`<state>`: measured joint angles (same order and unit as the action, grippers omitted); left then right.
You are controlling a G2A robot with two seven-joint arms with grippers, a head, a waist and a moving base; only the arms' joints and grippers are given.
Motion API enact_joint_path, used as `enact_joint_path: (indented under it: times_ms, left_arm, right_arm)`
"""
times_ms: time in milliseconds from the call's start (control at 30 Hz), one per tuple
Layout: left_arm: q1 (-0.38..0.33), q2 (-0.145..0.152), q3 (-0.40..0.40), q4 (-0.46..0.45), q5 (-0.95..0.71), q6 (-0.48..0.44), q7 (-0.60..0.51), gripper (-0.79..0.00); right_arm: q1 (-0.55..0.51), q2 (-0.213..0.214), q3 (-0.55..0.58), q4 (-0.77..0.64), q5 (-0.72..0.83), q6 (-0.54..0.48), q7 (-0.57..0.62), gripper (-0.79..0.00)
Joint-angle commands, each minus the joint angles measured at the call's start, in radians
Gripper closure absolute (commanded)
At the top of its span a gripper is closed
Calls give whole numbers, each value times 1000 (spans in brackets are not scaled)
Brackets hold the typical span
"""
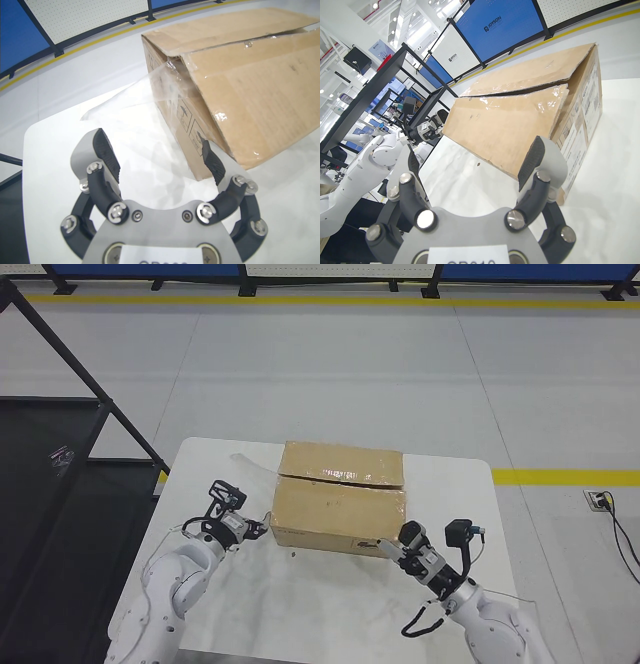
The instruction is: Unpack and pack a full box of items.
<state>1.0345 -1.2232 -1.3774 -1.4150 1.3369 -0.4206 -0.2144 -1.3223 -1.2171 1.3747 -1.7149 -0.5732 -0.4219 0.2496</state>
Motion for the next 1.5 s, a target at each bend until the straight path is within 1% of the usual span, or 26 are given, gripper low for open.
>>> enact_joint_path:
  times_ms: [0, 133, 233, 300, 400, 767, 833, 900, 933, 967, 1100, 1233, 1467]
  left_arm:
    - [1, 2, -9, 0, -5, 4, -1, -785]
    - [-7, 6, -54, 20, -22, 67, 12, -785]
    - [-29, 7, -82, 64, -10, 161, 34, -785]
    - [-53, 4, -84, 110, 0, 232, 47, -785]
    - [-107, -9, -56, 190, -24, 332, 11, -785]
    - [-106, -9, -55, 189, -20, 332, 13, -785]
    - [-106, -7, -36, 197, 32, 309, 25, -785]
    - [-128, -8, -14, 234, 57, 281, 40, -785]
    - [-142, -9, 4, 256, 102, 288, 60, -785]
    - [-154, -11, 27, 283, 140, 292, 87, -785]
    - [-222, -29, 90, 415, 153, 304, 179, -785]
    - [-281, -54, 166, 522, 195, 376, 286, -785]
    - [-388, -109, 276, 693, 209, 481, 391, -785]
  right_arm:
    - [2, 0, 0, 0, 1, 1, 1, -785]
    - [3, 2, 5, 0, 4, 2, 3, -785]
    - [2, 3, 11, -1, 7, 3, 4, -785]
    - [1, 4, 14, -4, 9, 4, 5, -785]
    - [0, 5, 16, -11, 8, 6, 8, -785]
    - [-34, 8, 34, -29, 7, 17, -10, -785]
    - [-30, 8, 27, -30, 3, 16, -6, -785]
    - [-26, 8, 24, -35, -5, 19, -3, -785]
    - [-26, 9, 24, -39, -8, 19, -4, -785]
    - [-29, 9, 26, -43, -10, 20, -5, -785]
    - [-50, 11, 42, -55, -12, 20, -19, -785]
    - [-82, 13, 58, -60, -5, 17, -42, -785]
    - [-117, 15, 72, -74, -9, 14, -71, -785]
